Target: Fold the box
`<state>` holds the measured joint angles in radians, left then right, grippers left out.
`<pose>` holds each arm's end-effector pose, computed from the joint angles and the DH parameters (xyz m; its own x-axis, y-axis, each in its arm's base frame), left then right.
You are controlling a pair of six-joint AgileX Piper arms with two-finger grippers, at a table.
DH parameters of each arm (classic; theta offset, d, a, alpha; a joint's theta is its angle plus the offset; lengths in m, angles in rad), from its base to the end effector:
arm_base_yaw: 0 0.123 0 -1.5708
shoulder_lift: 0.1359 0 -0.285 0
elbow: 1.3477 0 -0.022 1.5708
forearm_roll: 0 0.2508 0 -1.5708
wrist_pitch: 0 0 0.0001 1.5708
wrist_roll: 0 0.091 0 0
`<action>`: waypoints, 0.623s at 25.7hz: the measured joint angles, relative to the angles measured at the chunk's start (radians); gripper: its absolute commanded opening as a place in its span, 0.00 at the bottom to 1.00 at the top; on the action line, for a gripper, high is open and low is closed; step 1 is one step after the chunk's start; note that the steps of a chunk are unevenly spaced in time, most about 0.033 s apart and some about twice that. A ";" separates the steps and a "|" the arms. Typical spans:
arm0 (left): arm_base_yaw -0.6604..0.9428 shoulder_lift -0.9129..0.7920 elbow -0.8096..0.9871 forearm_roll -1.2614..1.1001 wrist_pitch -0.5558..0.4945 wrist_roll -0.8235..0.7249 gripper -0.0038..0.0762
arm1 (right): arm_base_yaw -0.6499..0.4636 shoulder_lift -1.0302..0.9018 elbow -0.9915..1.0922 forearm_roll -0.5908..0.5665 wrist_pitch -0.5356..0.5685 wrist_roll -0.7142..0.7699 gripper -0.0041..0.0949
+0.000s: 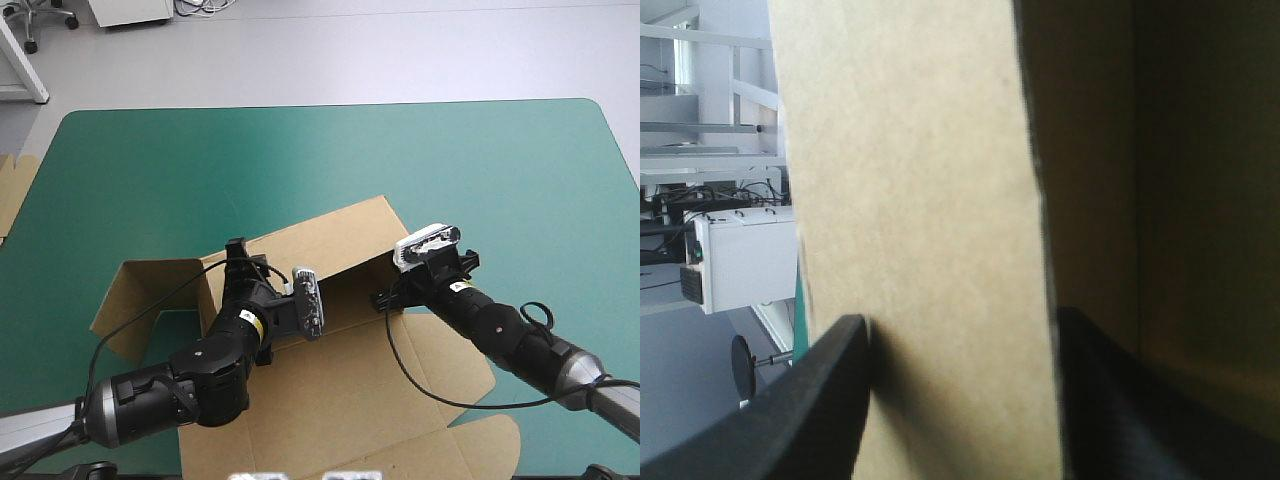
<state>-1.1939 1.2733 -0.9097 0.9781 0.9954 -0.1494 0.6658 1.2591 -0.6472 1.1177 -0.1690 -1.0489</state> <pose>0.1463 -0.1974 0.3025 0.0014 0.9834 -0.1815 0.6097 0.1431 0.7796 0.2123 0.1494 0.2578 -0.3733 -0.2139 -0.9027 -0.4809 0.8767 -0.0089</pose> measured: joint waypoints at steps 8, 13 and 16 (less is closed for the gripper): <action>-0.096 -0.060 -0.003 -0.017 0.052 -0.001 0.52 | 0.001 0.004 0.000 -0.006 0.005 -0.004 0.04; -0.142 -0.090 -0.004 -0.025 0.105 -0.004 0.52 | 0.005 0.024 -0.005 -0.007 -0.012 -0.004 0.04; -0.184 -0.096 -0.027 -0.033 0.167 -0.019 0.50 | 0.006 0.034 -0.011 -0.007 -0.028 -0.004 0.04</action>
<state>-1.3774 1.1772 -0.9371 0.9447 1.1624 -0.1689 0.6719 1.2931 -0.6580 1.1109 -0.1970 -1.0531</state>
